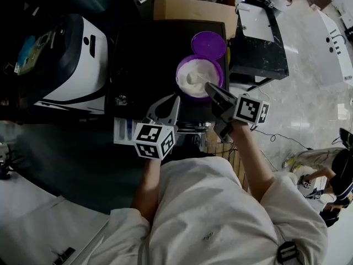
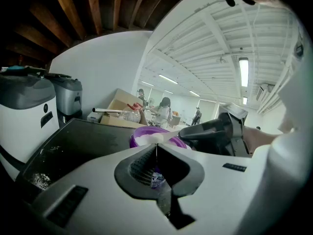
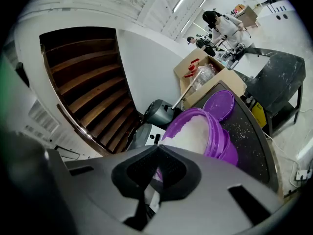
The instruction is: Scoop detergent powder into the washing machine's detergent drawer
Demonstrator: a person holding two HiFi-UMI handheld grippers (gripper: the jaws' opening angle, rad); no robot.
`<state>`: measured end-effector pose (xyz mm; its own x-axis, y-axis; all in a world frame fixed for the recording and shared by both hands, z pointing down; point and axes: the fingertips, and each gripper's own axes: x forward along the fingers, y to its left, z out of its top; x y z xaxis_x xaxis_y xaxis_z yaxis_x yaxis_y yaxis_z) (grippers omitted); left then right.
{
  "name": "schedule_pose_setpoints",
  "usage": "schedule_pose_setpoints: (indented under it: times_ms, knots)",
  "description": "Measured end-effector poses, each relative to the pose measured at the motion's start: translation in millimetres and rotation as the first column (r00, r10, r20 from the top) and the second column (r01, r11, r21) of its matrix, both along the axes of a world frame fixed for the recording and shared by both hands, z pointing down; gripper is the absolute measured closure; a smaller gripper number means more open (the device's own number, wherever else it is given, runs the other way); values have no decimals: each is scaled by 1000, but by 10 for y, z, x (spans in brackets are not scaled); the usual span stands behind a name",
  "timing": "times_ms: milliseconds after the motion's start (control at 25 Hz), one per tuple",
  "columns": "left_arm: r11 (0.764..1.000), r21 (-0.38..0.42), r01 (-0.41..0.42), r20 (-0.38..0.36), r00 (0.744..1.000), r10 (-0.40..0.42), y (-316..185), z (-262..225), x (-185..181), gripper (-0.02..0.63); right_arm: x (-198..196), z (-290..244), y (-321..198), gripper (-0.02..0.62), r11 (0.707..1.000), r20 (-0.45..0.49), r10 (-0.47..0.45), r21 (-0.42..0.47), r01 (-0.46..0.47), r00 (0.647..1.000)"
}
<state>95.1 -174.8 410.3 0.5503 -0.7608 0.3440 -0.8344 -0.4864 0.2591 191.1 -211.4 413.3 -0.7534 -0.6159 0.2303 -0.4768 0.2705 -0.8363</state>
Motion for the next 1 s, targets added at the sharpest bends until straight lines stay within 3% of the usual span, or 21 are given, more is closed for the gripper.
schedule_pose_setpoints:
  times_ms: [600, 1000]
  knots:
    - [998, 27, 50, 6, 999, -50, 111, -47, -18, 586, 129, -100, 73, 591, 1000, 172, 22, 7, -23, 985]
    - [998, 25, 55, -15, 998, -55, 187, -50, -207, 586, -100, -318, 126, 591, 999, 249, -11, 47, -1, 968]
